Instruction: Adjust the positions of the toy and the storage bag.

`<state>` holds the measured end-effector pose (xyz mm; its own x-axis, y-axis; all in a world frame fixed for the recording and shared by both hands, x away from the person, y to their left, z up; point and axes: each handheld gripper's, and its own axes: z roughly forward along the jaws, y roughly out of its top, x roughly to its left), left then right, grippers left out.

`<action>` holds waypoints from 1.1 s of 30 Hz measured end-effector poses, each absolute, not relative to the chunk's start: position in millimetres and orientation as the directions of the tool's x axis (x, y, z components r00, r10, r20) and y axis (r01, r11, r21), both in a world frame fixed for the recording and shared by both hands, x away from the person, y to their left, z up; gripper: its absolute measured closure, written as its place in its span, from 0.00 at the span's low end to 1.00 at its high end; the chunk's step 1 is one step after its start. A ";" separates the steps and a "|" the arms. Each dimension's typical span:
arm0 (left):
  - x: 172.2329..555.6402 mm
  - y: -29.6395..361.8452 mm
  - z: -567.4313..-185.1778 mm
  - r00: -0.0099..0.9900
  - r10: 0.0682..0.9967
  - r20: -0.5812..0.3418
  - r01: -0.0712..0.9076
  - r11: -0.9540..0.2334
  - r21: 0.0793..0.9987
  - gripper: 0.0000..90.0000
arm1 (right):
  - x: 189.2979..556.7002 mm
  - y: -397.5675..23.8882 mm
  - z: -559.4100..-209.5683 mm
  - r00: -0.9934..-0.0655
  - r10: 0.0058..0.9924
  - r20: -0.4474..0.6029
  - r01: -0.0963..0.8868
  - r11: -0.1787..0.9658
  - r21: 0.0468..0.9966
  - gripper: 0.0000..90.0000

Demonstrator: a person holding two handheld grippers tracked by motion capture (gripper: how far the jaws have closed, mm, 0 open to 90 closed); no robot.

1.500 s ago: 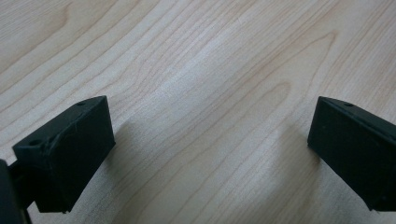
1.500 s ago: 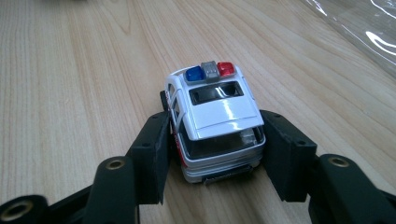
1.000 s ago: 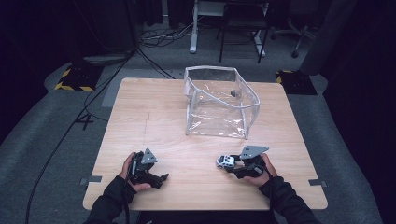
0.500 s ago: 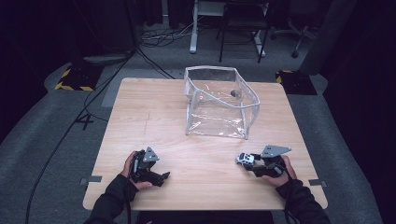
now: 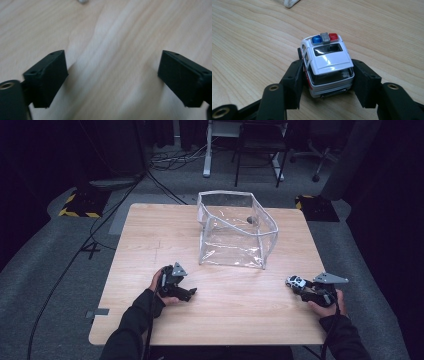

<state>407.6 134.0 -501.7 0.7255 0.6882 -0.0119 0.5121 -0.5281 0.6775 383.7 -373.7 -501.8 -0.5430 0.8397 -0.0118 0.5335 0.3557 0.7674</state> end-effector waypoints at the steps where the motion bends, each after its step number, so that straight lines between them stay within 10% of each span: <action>1: 412.7 129.9 -501.2 0.720 0.694 -0.013 0.517 -0.524 0.677 0.16 | 383.7 -372.9 -501.8 -0.541 0.841 -0.008 0.534 0.351 0.769 0.52; 21: 468.9 81.5 -498.4 0.604 0.795 -0.048 0.564 -0.385 0.730 0.49 | 385.2 -372.9 -501.9 -0.555 0.832 -0.016 0.527 0.367 0.767 0.52; 33: 464.4 85.7 -491.0 0.589 0.807 -0.045 0.494 -0.315 0.811 0.95 | 385.2 -372.8 -501.9 -0.556 0.831 -0.016 0.527 0.367 0.767 0.52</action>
